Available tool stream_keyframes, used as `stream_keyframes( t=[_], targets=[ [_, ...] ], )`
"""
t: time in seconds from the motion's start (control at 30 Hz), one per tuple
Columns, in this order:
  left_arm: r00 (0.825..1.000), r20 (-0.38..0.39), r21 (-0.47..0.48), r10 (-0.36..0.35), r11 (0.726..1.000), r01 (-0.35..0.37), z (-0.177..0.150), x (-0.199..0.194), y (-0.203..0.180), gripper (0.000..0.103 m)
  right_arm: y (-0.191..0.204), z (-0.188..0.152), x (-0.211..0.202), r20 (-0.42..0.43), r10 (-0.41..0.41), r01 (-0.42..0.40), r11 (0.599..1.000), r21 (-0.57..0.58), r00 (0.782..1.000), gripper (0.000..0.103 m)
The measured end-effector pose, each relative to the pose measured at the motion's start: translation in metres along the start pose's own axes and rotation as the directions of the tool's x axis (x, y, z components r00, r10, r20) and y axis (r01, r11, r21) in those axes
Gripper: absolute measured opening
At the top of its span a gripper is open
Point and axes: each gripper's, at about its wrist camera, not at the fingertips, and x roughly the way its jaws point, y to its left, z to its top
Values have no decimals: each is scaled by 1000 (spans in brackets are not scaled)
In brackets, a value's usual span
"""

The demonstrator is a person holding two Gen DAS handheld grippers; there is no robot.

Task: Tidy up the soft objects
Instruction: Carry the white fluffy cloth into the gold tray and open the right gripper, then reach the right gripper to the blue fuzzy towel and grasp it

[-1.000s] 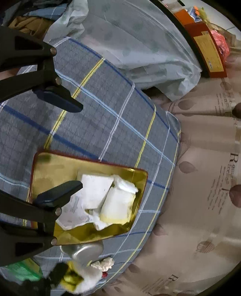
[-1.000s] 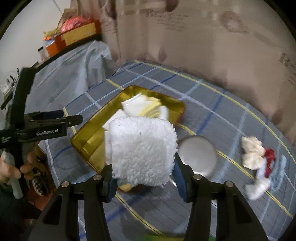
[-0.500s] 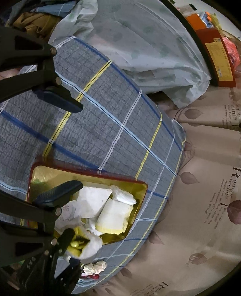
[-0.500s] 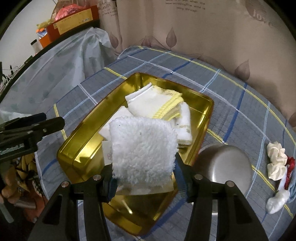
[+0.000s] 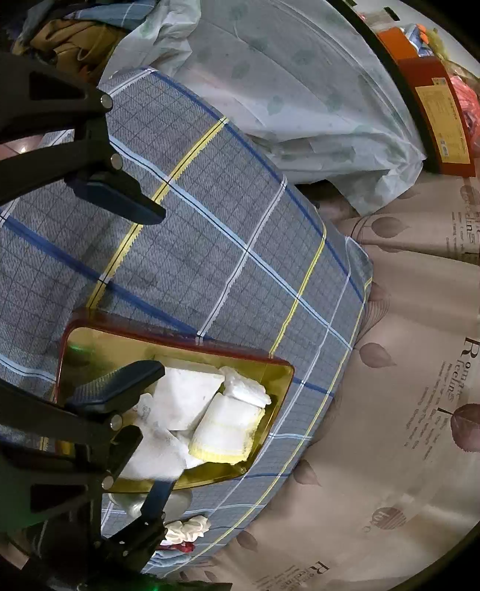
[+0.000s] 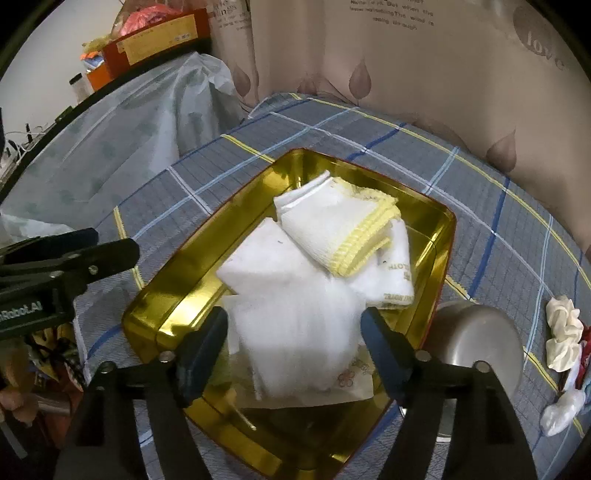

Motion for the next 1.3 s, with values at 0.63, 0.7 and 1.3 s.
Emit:
stream_keyframes(
  t=[0.63,0.7,1.3],
  targets=[
    [1000,6,52,-6,999,6,-5,-2,-16,78,-10,-17,-59,63,58,-60,998,36,996,75],
    [1000,7,58,-7,998,6,-6,-2,-18,78,-17,-21,-75,84,44,-48,998,40,995,75],
    [1000,15,173,-8,985,5,-16,-6,-53,78,-228,-108,-181,54,-358,322,887,330,932,76]
  ],
)
